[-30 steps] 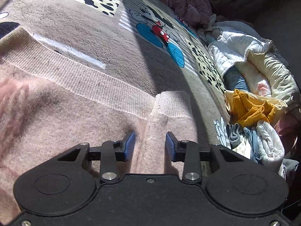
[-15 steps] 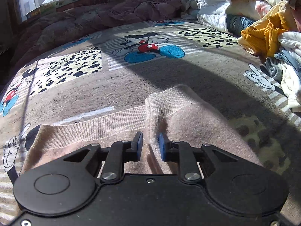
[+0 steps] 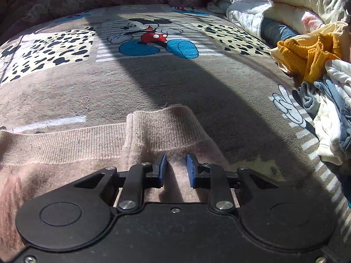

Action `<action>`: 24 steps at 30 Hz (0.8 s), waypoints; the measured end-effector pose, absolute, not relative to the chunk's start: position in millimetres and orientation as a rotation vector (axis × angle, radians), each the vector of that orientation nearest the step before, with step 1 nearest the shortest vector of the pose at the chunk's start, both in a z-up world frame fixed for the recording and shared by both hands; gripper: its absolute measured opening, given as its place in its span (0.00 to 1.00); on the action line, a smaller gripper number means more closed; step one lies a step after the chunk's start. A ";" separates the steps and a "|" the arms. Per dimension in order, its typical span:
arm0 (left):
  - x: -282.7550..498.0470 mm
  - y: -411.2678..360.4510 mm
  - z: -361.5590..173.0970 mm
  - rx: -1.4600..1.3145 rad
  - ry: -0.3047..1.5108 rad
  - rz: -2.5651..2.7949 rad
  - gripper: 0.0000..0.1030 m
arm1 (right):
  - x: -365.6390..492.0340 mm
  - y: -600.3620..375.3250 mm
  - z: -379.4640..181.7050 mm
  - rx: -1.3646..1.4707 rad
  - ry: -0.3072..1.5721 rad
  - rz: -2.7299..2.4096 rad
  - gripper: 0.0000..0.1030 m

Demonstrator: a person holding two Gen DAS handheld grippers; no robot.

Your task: Fold clothes

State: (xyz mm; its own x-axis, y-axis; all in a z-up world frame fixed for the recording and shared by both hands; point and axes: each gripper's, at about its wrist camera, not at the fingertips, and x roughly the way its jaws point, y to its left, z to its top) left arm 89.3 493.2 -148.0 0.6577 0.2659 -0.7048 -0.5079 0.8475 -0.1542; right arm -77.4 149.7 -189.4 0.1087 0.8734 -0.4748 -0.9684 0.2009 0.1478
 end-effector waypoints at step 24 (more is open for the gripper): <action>-191.9 414.7 -106.5 -0.636 0.503 0.722 0.47 | -80.5 151.2 -188.2 -0.241 0.503 1.358 0.53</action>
State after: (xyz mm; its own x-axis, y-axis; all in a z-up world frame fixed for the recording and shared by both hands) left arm -191.9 414.7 -106.5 0.6493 0.4437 -0.6176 -0.7333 0.5807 -0.3537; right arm -80.5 151.2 -188.2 0.1269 0.8697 -0.4770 -0.9705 0.2082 0.1215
